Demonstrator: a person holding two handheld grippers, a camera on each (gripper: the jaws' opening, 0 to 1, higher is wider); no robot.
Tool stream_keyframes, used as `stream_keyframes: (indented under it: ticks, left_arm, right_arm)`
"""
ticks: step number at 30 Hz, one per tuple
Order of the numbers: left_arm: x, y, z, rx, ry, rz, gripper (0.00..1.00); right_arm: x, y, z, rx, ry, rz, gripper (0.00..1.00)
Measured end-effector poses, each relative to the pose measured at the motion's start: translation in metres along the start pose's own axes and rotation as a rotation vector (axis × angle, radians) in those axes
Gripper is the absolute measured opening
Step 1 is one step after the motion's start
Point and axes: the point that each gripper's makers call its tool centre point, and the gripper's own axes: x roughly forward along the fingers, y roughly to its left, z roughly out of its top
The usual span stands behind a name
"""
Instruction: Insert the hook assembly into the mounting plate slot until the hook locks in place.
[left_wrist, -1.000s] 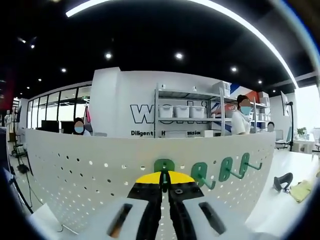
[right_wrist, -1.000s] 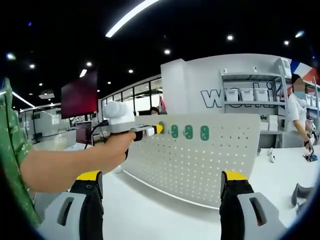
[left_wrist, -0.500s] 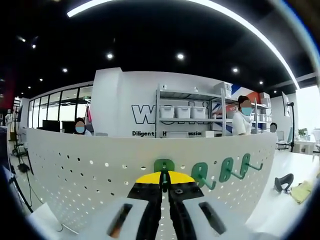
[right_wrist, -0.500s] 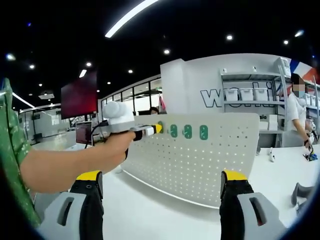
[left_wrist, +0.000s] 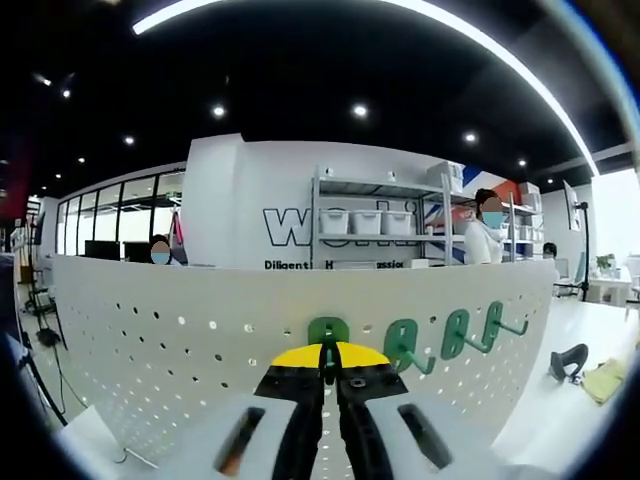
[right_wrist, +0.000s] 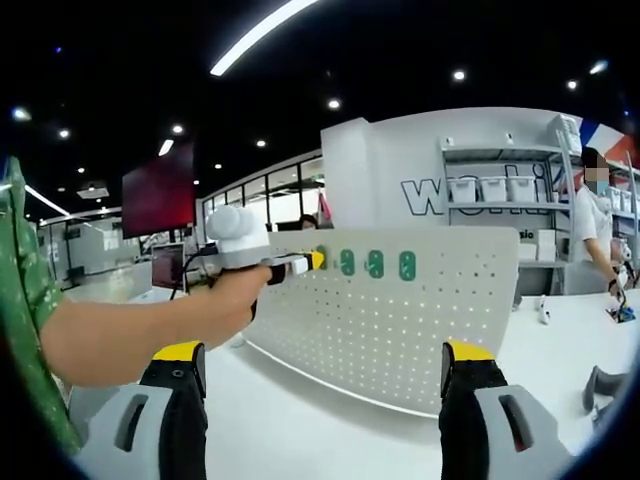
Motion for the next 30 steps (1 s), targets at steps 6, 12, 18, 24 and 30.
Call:
stream_keyframes:
  ticks: [6, 12, 18, 24, 30]
  left_arm:
    - [0.0014, 0.0, -0.0011, 0.003, 0.004, 0.003, 0.03]
    - [0.0021, 0.0008, -0.0023, 0.011, 0.001, 0.005, 0.03]
    - [0.0019, 0.0009, -0.0024, 0.015, 0.013, 0.008, 0.03]
    - [0.0017, 0.0011, -0.0026, -0.011, 0.016, 0.005, 0.04]
    - [0.0018, 0.0, 0.0047, -0.016, -0.002, -0.002, 0.05]
  right_arm:
    - [-0.0006, -0.001, -0.0011, 0.0, 0.004, -0.002, 1.0]
    - [-0.0005, -0.0004, -0.0018, 0.001, 0.006, 0.0, 1.0]
    - [-0.0004, -0.0003, -0.0031, 0.002, 0.007, 0.0, 1.0]
    - [-0.0009, -0.0007, -0.0035, 0.001, 0.008, -0.001, 1.0]
    - [-0.0007, -0.0011, -0.0058, 0.002, 0.015, -0.002, 0.99]
